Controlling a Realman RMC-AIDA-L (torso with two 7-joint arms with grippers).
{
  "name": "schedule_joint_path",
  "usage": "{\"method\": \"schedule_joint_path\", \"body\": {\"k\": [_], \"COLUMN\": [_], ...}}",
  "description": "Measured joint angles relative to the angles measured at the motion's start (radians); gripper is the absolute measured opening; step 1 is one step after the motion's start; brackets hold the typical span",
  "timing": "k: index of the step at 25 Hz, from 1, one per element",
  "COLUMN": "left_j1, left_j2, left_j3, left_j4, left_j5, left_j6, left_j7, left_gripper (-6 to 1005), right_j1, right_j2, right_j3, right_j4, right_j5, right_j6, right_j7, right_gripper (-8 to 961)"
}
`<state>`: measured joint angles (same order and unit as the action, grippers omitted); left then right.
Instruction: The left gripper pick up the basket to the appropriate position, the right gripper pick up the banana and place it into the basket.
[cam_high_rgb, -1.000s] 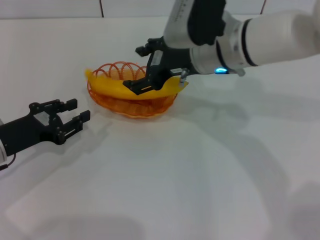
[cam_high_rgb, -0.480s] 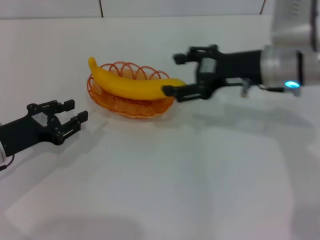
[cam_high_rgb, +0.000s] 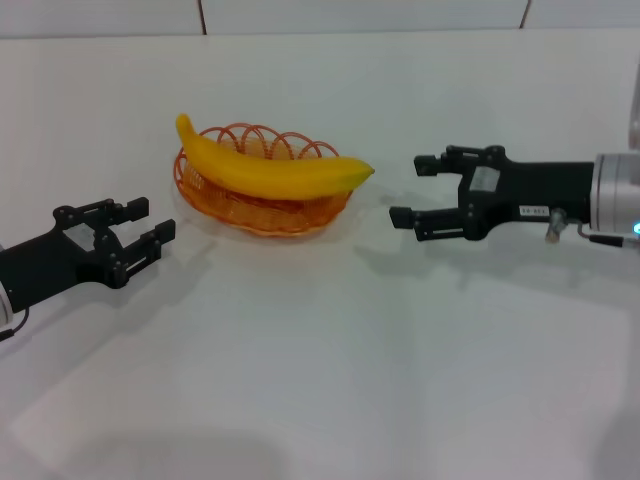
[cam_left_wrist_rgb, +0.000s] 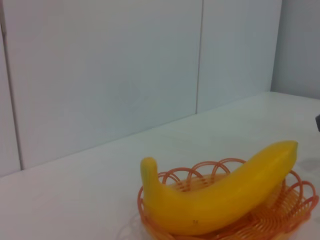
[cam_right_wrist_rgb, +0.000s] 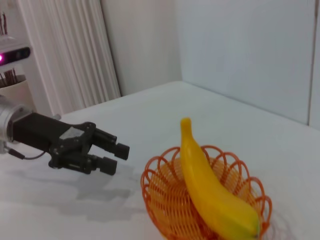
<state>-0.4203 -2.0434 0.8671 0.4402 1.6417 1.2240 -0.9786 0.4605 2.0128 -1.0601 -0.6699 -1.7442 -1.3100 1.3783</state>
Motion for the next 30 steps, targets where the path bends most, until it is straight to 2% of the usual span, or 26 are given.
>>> {"method": "schedule_joint_path", "body": {"k": [30], "left_j1": [-0.011], "left_j2": [-0.002], "left_j3": [0.006], "left_j4": [-0.017], "left_j5": [-0.002], "left_j6": [0.002], "left_j7": [0.006], "left_gripper": [459], "right_j1": [-0.022], "right_j2": [-0.003], "right_j3": [0.009], "right_j4": [0.055], "right_j5": [-0.007], "right_j6": [0.002], "right_j7": [-0.035], "right_gripper": [882]}}
